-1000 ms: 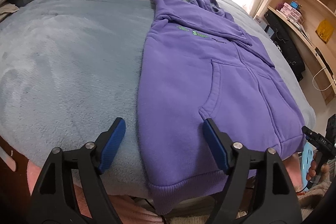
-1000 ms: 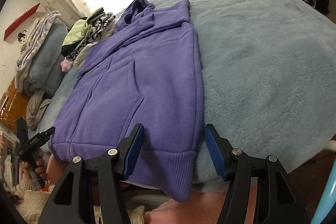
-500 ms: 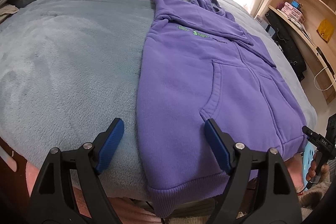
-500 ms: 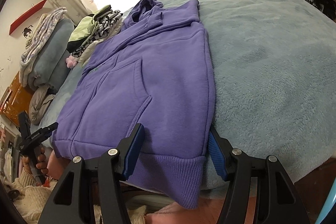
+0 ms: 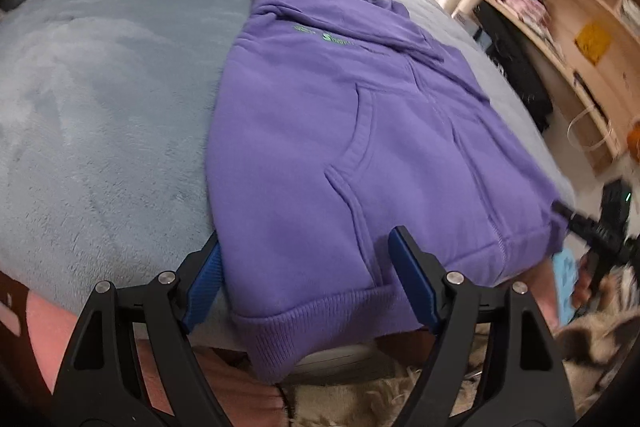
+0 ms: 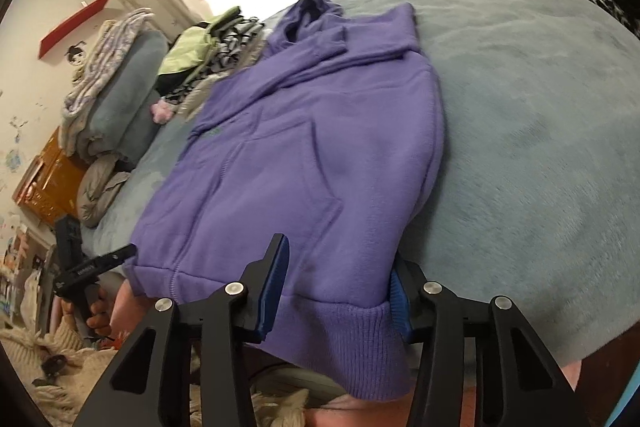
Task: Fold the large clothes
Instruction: 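Close both grippers on the ribbed hem of the hoodie, then lift the hem with both grippers and flip the hoodie over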
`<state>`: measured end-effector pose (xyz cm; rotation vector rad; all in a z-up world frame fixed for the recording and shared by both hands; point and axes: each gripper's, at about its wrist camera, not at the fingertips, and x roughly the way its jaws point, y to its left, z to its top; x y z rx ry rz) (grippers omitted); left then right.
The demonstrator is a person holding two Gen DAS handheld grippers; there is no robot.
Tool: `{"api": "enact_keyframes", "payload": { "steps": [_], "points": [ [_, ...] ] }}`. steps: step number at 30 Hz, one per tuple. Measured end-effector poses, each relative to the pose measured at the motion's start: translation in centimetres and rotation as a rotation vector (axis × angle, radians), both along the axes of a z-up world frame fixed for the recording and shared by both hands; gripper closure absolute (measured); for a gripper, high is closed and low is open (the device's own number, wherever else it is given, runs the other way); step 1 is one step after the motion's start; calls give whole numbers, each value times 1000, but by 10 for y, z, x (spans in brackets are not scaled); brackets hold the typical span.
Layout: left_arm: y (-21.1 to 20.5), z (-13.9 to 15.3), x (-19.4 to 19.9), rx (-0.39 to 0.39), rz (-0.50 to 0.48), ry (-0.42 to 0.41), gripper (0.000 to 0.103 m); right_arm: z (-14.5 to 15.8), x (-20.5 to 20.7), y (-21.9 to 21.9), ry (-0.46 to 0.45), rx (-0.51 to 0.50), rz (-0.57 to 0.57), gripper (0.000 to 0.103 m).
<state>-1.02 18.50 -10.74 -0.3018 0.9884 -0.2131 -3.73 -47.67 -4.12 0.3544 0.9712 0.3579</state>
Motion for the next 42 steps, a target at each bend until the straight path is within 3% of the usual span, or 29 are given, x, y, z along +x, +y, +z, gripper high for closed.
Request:
{"api": "enact_keyframes", "payload": {
  "steps": [8, 11, 13, 16, 18, 20, 22, 23, 24, 27, 36, 42],
  "points": [
    [4, -8, 2, -44, 8, 1, 23, -22, 7, -3, 41, 32, -3, 57],
    [4, -11, 3, -77, 5, -4, 15, -32, 11, -4, 45, 56, -14, 57],
    [-1, -13, 8, -90, -10, -10, 3, -35, 16, -4, 44, 76, -22, 57],
    [-12, -14, 14, -62, -18, -39, 2, -39, 22, -1, 43, 96, -33, 57],
    [-19, -13, 19, -52, -19, -56, 3, -40, 25, 3, 43, 97, -39, 68],
    [-23, -8, 24, -58, -10, -70, 16, -41, 29, 4, 46, 121, -47, 79],
    [-26, -4, 29, -61, 2, -72, 65, -37, 30, 7, 37, 122, -53, 86],
    [-26, -3, 32, -80, 16, -67, 71, -34, 29, 10, 31, 109, -55, 88],
    [-23, -1, 32, -104, 50, -76, 91, -31, 29, 12, 22, 100, -54, 89],
    [-15, 5, 30, -185, 120, -89, 92, -12, 23, 13, -34, 108, -53, 91],
    [-22, 66, -5, -159, 78, -218, 93, 54, -2, 22, -144, 119, -1, 92],
    [-11, 106, -43, -186, 35, -224, 93, 86, -25, 20, -105, 62, 74, 92]
  ]
}}
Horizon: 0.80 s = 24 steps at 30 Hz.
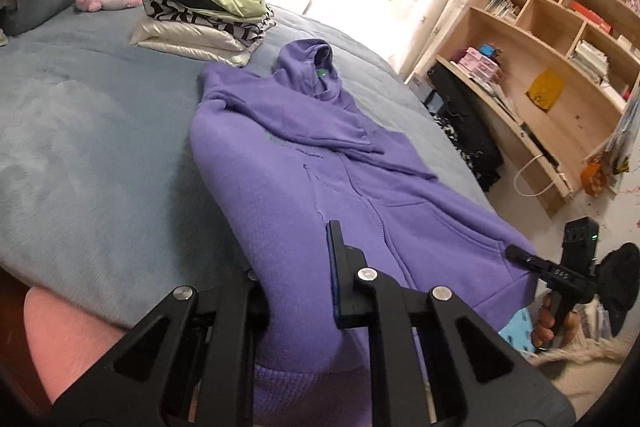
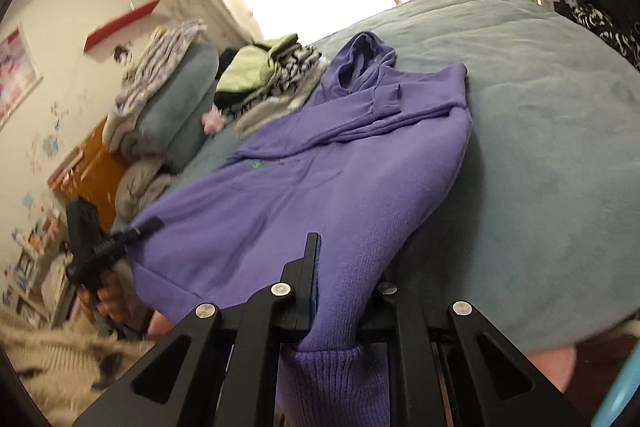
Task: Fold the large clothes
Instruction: 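Lift the hem with both grippers and flip the hoodie over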
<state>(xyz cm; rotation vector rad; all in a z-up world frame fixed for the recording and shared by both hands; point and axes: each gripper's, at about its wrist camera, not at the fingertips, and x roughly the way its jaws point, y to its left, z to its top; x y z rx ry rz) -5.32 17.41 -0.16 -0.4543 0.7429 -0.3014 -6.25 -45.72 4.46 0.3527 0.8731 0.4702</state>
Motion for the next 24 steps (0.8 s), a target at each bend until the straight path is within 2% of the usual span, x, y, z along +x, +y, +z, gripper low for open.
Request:
{"api": "enact_keyframes", "payload": {
  "steps": [3, 5, 8, 12, 14, 16, 18, 19, 21, 22, 23, 24],
  "points": [
    [12, 12, -12, -47, -1, 15, 93, 10, -2, -9, 13, 36, -16, 92],
    [21, 14, -5, -111, 9, 38, 93, 13, 8, -15, 26, 93, -36, 92],
    [30, 14, 15, -184, 34, 60, 92, 10, 44, -27, 69, 214, -79, 92],
    [43, 6, 79, -289, 75, 98, 90, -4, 120, -38, 144, 354, -153, 91],
    [47, 3, 121, -314, 96, 108, 86, -11, 170, -39, 167, 381, -213, 90],
    [51, 1, 162, -334, 102, 112, 79, -20, 217, -42, 198, 394, -284, 81],
    [52, -5, 203, -348, 114, 133, 71, -33, 265, -46, 243, 414, -347, 59],
    [53, -12, 228, -358, 116, 157, 63, -40, 286, -48, 266, 437, -368, 54],
    [59, -28, 272, -396, 133, 224, 56, -56, 328, -50, 310, 489, -392, 29],
    [60, -36, 289, -418, 141, 246, 48, -61, 341, -52, 313, 497, -406, 26],
    [65, -44, 304, -453, 150, 259, 44, -66, 355, -53, 311, 505, -421, 19],
    [72, -53, 320, -504, 175, 265, 38, -70, 369, -54, 305, 512, -427, 17]
  ]
}}
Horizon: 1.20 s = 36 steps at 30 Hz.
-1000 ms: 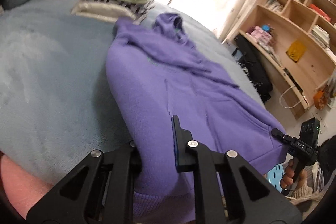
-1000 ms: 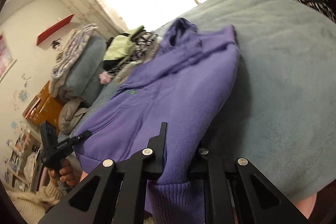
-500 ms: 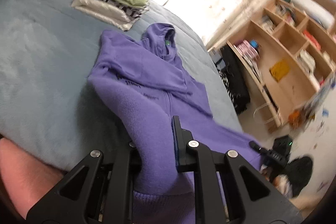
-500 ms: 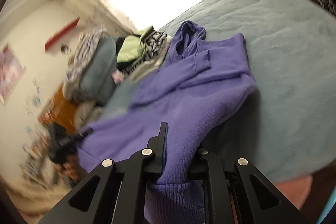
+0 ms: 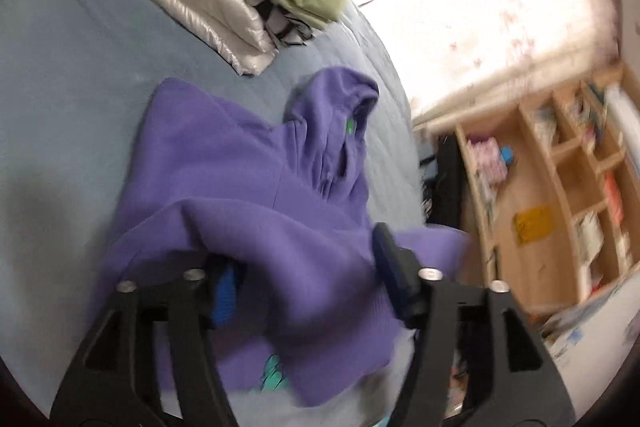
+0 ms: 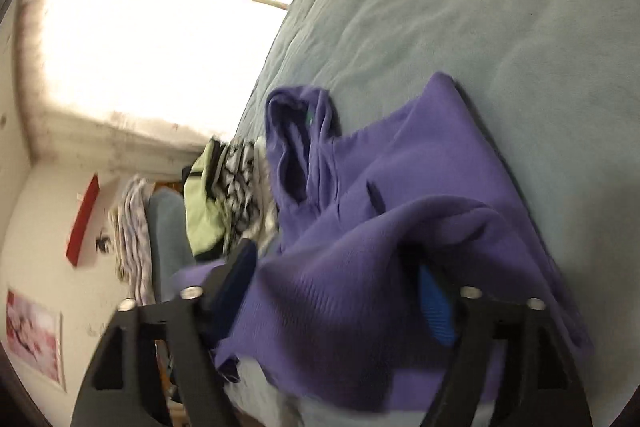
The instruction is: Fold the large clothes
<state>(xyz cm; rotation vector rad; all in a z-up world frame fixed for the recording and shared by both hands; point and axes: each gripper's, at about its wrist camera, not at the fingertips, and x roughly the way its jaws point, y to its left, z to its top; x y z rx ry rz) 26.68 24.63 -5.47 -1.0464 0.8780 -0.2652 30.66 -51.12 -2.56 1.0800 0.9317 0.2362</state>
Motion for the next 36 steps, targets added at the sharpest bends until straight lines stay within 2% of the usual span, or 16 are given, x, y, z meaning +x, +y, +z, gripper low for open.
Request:
{"api": "enact_keyframes", "payload": {
  "steps": [2, 3, 6, 10, 14, 16, 18, 20, 23, 25, 26, 28, 29, 30, 33, 36],
  "points": [
    [11, -12, 17, -28, 69, 6, 31, -10, 19, 3, -6, 10, -4, 17],
    [16, -14, 23, -16, 103, 1, 26, -14, 27, 3, -6, 4, -1, 17],
    [22, -19, 40, 81, 125, 18, 25, -20, 41, 2, -23, -69, 16, 17],
    [14, -23, 59, 299, 62, 41, 25, -24, 58, 1, -64, -249, 34, 17],
    [-8, -26, 82, 541, -47, 35, 25, -26, 76, -1, -76, -377, 83, 18],
    [-20, -30, 93, 622, -98, 34, 25, -32, 96, 6, -76, -425, 134, 22],
    [-29, -35, 95, 690, -138, 30, 25, -39, 108, 13, -68, -466, 181, 31],
    [-39, -38, 102, 745, -172, 27, 28, -48, 124, 22, -50, -506, 221, 33],
    [-51, -44, 112, 792, -211, 30, 34, -66, 149, 42, -18, -616, 277, 35],
    [-57, -52, 120, 817, -223, 47, 45, -83, 162, 58, 21, -674, 320, 47],
    [-57, -55, 121, 832, -223, 55, 50, -88, 165, 63, 32, -698, 334, 57],
    [-59, -59, 123, 852, -225, 68, 84, -93, 164, 76, 12, -822, 354, 75],
    [-60, -60, 124, 869, -218, 70, 88, -93, 162, 79, 1, -854, 360, 90],
    [-62, -58, 122, 886, -213, 56, 93, -90, 158, 79, -17, -871, 356, 93],
    [-64, -41, 113, 914, -189, -17, 96, -62, 145, 68, -119, -849, 246, 94],
    [-59, -19, 106, 891, -148, -74, 96, -38, 141, 60, -182, -806, 158, 94]
  ]
}}
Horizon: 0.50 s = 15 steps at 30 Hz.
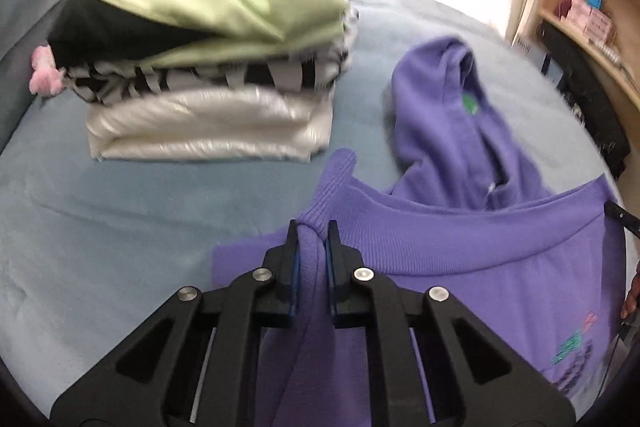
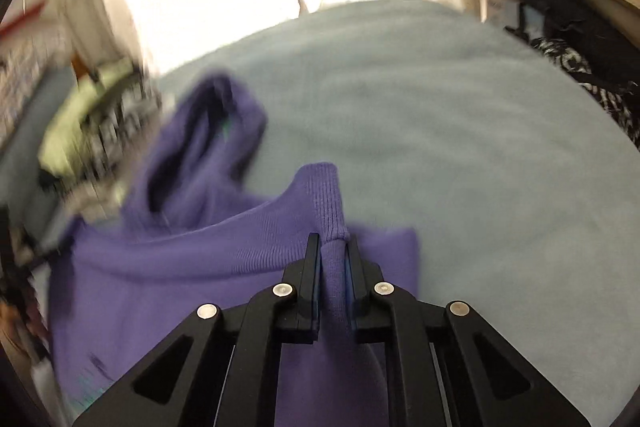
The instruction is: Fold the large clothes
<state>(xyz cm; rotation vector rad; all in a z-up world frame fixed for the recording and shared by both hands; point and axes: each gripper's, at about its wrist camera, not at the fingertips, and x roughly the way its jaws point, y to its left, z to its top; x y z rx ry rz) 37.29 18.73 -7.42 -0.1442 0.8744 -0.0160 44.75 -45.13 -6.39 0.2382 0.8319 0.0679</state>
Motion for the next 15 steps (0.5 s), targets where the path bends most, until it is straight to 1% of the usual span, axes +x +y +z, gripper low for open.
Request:
{"api": "enact_keyframes", "payload": {
  "steps": [1, 3, 5, 8, 9, 11, 13, 15],
  "points": [
    [2, 5, 1, -14, 13, -21, 96, 2, 2, 2, -13, -12, -9, 94],
    [2, 8, 4, -10, 27, -40, 96, -5, 11, 9, 3, -42, -22, 94],
    [4, -5, 14, -21, 49, -8, 96, -24, 23, 13, 64, -61, -44, 94],
    [1, -36, 25, 6, 69, 60, 95, -68, 38, 16, 175, -61, -70, 94],
    [2, -49, 27, 1, 77, 79, 95, -75, 38, 15, 174, -60, -72, 94],
    [7, -60, 26, -28, 86, 67, 95, -80, 39, 19, 158, -67, -75, 94],
    [11, -61, 26, -60, 94, 61, 93, -81, 41, 21, 168, -72, -71, 94],
    [15, -58, 25, -90, 90, 63, 91, -79, 41, 21, 187, -59, -56, 90]
  ]
}}
